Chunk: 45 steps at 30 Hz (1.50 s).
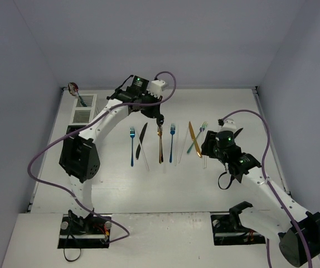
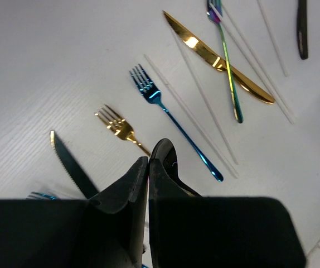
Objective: Sort the eating utensils into containers
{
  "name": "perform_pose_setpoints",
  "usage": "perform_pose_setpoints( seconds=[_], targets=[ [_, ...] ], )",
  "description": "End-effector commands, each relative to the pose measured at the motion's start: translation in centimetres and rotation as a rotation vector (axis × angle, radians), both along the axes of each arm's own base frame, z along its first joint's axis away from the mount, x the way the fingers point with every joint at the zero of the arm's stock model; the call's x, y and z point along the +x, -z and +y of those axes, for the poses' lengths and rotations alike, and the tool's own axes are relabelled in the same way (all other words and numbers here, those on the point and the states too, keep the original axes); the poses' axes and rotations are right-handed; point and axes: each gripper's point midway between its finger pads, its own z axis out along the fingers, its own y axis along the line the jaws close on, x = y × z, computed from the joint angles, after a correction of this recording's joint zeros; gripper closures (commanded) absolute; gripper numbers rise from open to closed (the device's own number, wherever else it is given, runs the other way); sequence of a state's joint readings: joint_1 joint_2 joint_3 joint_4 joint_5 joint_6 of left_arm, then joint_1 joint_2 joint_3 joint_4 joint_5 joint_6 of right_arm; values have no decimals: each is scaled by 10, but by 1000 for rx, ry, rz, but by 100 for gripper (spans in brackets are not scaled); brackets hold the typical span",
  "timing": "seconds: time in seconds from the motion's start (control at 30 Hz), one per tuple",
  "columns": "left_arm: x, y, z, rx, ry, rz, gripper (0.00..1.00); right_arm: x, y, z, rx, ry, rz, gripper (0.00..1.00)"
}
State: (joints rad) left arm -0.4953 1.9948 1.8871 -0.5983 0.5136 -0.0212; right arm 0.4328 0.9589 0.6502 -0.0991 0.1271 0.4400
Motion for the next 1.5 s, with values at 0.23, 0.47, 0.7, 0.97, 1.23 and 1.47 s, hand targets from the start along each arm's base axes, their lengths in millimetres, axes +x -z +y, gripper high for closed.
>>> perform_pose_setpoints(
  seconds=[0.23, 0.47, 0.7, 0.97, 1.23, 1.47],
  targets=[
    [43, -139, 150, 205, -558, -485, 100, 8, -23, 5, 25, -21, -70, 53],
    [48, -221, 274, 223, -994, -694, 100, 7, -32, 9, 35, -48, -91, 53],
    [55, -260, 365, 268, -1272, -823, 100, 4, -36, 18, 72, -88, -90, 53],
    [91, -263, 397, 325, -1367, -904, 100, -3, -28, 26, 90, -141, -61, 53],
    [121, -229, 411, 394, -1369, -892, 100, -1, -28, 23, 71, -134, -67, 53],
    [124, -190, 407, 408, -1329, -841, 100, 0, -19, 18, 44, -114, -50, 52]
  ],
)
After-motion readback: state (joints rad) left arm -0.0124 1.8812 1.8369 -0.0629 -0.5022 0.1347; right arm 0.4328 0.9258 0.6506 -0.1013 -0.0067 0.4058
